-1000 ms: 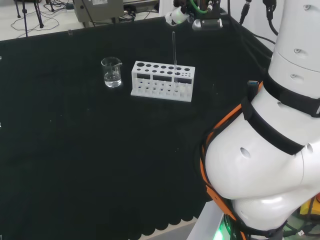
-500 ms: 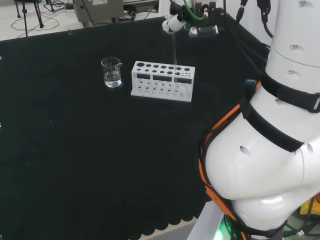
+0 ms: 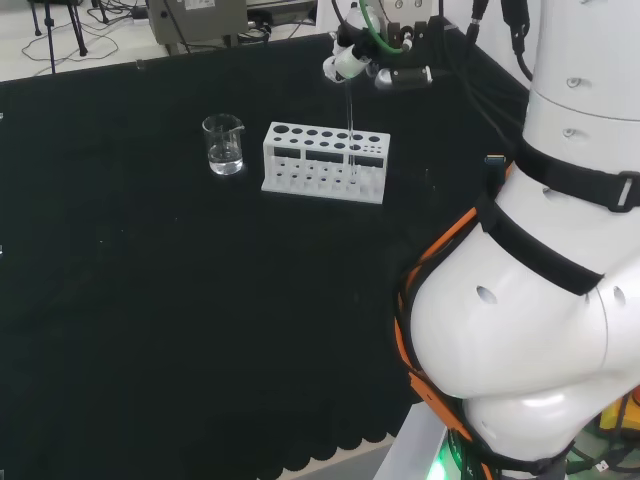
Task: Take the glass rod from the white test tube rack.
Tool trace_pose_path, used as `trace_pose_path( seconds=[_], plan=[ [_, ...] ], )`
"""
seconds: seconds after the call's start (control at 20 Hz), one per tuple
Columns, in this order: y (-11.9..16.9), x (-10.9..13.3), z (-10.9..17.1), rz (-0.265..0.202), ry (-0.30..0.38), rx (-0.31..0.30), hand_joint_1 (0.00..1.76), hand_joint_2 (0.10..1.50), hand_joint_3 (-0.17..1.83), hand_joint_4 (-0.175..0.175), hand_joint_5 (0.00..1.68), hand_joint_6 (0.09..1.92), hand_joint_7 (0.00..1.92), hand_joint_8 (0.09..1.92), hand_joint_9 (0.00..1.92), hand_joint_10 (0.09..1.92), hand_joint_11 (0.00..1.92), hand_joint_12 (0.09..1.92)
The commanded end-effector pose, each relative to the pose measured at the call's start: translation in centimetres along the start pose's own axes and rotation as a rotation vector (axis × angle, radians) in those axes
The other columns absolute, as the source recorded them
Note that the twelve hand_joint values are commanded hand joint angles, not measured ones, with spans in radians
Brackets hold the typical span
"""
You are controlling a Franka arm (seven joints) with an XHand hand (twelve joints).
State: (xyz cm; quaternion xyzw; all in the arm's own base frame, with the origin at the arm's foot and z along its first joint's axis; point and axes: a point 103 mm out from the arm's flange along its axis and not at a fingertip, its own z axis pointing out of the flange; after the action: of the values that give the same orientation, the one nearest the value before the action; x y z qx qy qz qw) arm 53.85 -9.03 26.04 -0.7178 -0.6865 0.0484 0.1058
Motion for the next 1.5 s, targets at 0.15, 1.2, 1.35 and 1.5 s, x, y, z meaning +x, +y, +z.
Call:
trace_pose_path(
  seconds=[0.15,1.2,1.35,1.5],
  plan=[
    [0.6,-0.3,0.5,0.004,0.008,0.02,0.72,0.94,0.56,-0.175,0.42,0.92,0.84,1.15,1.16,1.23,0.72,1.35],
    [0.2,0.0,-0.8,0.004,-0.04,-0.198,1.16,0.88,0.44,-0.175,1.02,1.01,1.31,1.3,1.61,1.02,1.42,1.08],
    [-0.2,0.4,-1.8,0.015,-0.026,-0.239,1.18,0.69,0.74,-0.175,1.11,0.98,1.39,1.27,1.66,0.98,1.44,1.03],
    [-0.6,0.7,-2.8,0.021,-0.031,-0.25,1.19,0.58,0.9,-0.175,1.18,0.94,1.47,1.2,1.71,0.91,1.45,1.04]
  ],
)
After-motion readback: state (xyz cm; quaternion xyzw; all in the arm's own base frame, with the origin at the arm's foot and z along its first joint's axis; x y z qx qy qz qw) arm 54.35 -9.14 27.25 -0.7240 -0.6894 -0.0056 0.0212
